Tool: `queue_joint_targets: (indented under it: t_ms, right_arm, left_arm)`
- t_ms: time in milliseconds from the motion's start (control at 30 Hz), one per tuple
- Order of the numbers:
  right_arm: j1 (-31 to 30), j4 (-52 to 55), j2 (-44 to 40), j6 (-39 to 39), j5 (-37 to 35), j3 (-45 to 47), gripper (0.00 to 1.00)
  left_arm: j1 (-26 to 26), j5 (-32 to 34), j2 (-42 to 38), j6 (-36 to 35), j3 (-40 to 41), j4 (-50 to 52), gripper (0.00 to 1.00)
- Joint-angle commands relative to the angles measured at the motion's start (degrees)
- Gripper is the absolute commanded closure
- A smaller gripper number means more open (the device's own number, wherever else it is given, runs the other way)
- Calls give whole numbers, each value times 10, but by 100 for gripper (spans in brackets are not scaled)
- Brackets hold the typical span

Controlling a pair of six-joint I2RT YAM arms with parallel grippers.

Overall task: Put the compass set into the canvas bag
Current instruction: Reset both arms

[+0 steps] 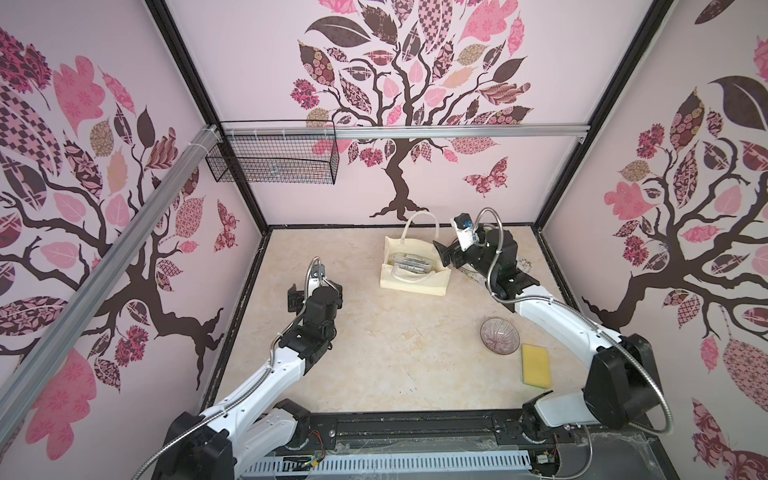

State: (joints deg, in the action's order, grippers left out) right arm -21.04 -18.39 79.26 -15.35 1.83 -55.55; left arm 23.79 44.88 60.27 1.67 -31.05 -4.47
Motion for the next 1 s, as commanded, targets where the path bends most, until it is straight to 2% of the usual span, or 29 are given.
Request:
queue_joint_targets:
  t_ms: [0, 100, 233, 333, 433, 500, 633, 833, 933, 967]
  right_arm:
    - [21, -31, -49, 17, -97, 83, 0]
    - [55, -93, -67, 37, -125, 177, 0]
    - [137, -208, -47, 122, -107, 280, 0]
    - [150, -338, -6, 109, -128, 333, 0]
    - [151, -303, 0, 101, -104, 307, 0]
    - [151, -333, 11, 101, -117, 308, 0]
    - [157, -401, 33, 94, -100, 318, 0]
    - [172, -427, 66, 98, -87, 309, 0]
    - [172, -424, 59, 89, -107, 310, 0]
    - [172, -393, 40, 103, -123, 308, 0]
  left_arm:
    - [-31, 0, 25, 8, 27, -87, 3]
    - [-40, 3, 80, -46, 38, -153, 3]
    - [-60, -17, 150, -102, 34, -217, 3]
    - [-88, -55, 188, -105, 48, -266, 3]
    - [-122, -105, 210, -89, 72, -324, 3]
    - [-132, -119, 211, -92, 77, -343, 3]
    - [-160, -200, 205, -103, 102, -400, 3]
    - [-225, -259, 188, -53, 101, -377, 3]
    - [-235, -284, 176, -47, 113, -382, 3]
    - [-235, -293, 173, -50, 118, -388, 3]
